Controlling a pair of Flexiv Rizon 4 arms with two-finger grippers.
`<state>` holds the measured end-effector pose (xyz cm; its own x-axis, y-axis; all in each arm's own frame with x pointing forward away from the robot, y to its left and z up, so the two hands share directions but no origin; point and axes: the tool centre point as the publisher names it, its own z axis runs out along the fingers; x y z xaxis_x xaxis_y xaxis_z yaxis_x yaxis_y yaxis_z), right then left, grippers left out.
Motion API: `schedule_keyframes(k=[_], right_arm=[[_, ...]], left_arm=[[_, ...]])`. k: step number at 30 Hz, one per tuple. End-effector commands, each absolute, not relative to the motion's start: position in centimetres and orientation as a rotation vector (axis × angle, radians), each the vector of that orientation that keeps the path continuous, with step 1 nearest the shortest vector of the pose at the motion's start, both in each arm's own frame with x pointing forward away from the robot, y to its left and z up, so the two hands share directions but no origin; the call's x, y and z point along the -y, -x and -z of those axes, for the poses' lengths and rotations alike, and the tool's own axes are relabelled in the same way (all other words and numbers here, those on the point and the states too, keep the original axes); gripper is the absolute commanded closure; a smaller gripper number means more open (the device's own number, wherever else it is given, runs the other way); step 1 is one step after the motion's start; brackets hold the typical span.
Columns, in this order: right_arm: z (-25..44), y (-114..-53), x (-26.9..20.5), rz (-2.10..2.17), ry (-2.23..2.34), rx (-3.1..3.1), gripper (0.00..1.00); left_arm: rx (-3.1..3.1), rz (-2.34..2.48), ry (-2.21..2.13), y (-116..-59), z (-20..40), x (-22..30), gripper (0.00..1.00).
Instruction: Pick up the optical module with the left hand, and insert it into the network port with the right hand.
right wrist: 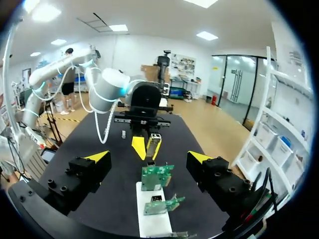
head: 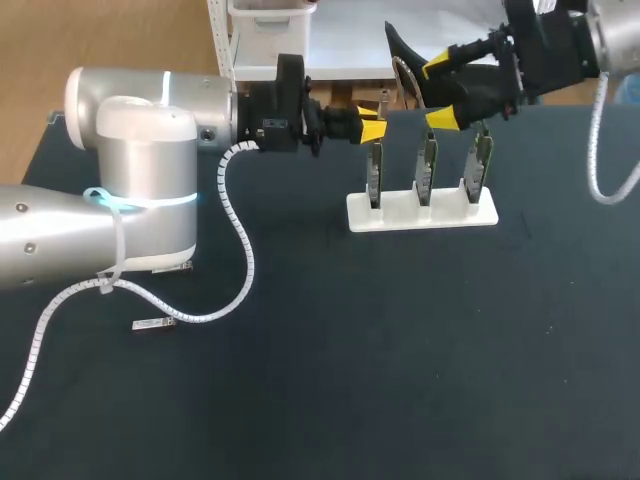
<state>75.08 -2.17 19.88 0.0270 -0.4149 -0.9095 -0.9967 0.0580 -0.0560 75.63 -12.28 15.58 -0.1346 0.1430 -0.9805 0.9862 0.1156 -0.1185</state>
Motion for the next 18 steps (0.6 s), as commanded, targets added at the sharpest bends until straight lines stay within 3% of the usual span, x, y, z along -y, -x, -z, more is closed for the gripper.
schedule_keyframes(k=[1,18], right_arm=[[-19.4,-75.7,1.3,-1.45,1.818,-1.255,0.0],[-19.1,-75.6,-0.8,-1.169,1.721,-1.392,0.0]], left_arm=[[-1.464,1.145,-1.174,-75.7,-15.5,12.3,1.0],[-1.464,1.145,-1.174,-75.7,-15.5,12.3,1.0]])
